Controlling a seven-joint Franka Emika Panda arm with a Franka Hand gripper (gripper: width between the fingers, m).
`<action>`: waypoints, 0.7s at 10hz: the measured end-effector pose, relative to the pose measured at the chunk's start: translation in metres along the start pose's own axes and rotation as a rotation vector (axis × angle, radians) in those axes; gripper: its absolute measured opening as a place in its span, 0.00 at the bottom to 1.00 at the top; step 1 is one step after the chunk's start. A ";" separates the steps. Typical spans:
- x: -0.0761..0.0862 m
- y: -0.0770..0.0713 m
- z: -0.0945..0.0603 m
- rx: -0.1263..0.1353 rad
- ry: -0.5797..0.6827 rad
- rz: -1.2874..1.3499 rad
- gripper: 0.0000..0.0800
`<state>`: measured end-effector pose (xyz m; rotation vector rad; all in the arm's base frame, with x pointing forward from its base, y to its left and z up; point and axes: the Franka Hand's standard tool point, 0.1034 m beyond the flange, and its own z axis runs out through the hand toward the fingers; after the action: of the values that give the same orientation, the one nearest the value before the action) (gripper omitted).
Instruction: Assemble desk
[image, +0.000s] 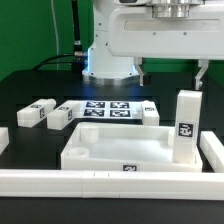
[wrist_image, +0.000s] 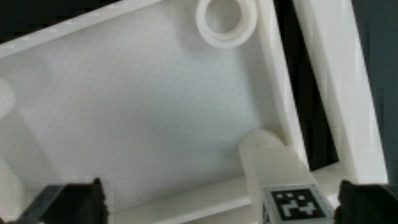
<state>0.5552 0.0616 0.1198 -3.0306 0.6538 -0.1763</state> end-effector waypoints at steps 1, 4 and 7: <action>-0.001 0.006 0.005 0.021 0.055 -0.061 0.81; -0.046 0.031 0.037 0.016 0.095 -0.157 0.81; -0.049 0.038 0.042 0.005 0.059 -0.149 0.81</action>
Offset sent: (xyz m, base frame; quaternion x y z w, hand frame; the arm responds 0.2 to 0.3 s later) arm -0.0526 -0.0051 -0.0446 0.0179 0.0684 -0.0632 0.9955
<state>0.5000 0.0480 0.0712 -3.0801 0.4301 -0.2729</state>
